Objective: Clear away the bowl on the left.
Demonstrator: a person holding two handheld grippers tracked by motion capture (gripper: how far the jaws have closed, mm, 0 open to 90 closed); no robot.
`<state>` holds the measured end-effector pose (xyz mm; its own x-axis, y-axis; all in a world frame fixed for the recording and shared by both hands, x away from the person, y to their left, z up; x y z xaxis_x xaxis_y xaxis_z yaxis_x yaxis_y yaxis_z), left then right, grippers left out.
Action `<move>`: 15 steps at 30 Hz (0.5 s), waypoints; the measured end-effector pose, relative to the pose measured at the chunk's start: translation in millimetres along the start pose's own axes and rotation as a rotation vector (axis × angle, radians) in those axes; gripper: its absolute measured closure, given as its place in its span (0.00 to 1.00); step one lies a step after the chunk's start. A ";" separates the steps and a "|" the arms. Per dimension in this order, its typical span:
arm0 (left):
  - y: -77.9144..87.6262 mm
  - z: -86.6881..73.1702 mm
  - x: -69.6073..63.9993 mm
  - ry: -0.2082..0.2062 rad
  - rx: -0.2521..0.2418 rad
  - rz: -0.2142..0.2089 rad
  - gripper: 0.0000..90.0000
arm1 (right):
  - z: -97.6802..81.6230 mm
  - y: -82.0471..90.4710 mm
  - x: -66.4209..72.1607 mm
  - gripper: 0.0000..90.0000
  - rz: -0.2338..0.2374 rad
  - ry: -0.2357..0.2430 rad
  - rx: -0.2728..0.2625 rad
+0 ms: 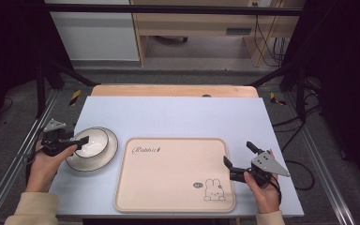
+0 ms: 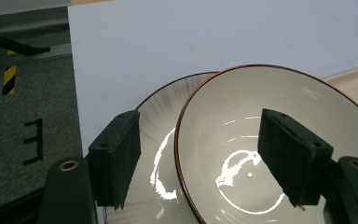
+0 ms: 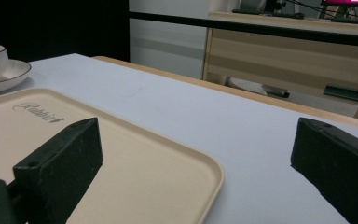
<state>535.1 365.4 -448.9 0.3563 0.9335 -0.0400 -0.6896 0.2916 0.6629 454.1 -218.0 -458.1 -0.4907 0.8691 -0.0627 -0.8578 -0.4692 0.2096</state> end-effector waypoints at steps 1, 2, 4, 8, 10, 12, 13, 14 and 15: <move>-2.4 -2.2 2.5 0.024 0.003 0.001 0.37 | -0.5 0.8 -0.1 0.03 -0.001 -0.002 0.004; -2.4 -2.2 2.5 0.024 0.003 0.001 0.38 | -0.5 0.8 -0.1 0.03 -0.001 -0.002 0.004; -5.5 -6.6 6.7 0.046 0.016 0.000 0.41 | 0.4 1.8 -1.0 0.03 -0.001 -0.005 0.000; -6.3 -9.4 10.9 0.068 0.026 -0.001 0.48 | -0.3 1.3 -0.6 0.03 0.001 -0.008 0.007; -7.6 -12.4 13.7 0.087 0.046 -0.005 0.52 | 0.1 1.1 -0.3 0.03 0.002 -0.006 0.006; -8.3 -13.6 14.4 0.096 0.055 -0.010 0.55 | -0.1 1.0 0.1 0.03 0.003 -0.005 0.008; -8.6 -14.1 14.3 0.098 0.061 -0.012 0.57 | -0.1 1.0 0.2 0.03 0.004 -0.005 0.009; -8.6 -14.1 14.3 0.098 0.061 -0.012 0.59 | -0.1 1.0 0.2 0.03 0.004 -0.005 0.009; -9.1 -14.6 13.7 0.104 0.069 -0.014 0.59 | 0.0 1.0 0.2 0.03 0.004 -0.005 0.008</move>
<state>537.0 378.6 -466.4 0.2957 0.9472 -0.1240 -0.6387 0.2926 0.7117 453.1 -218.3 -457.9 -0.4930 0.8682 -0.0570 -0.8548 -0.4711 0.2175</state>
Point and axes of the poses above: each handheld gripper's, and its own axes: y roughly backward along the jaws, z roughly out of its top, x roughly to its left, the point moved 4 cm from there along -y, roughly forward along the jaws, and after that the axes turned 3 degrees about x, right-handed, at the moved point
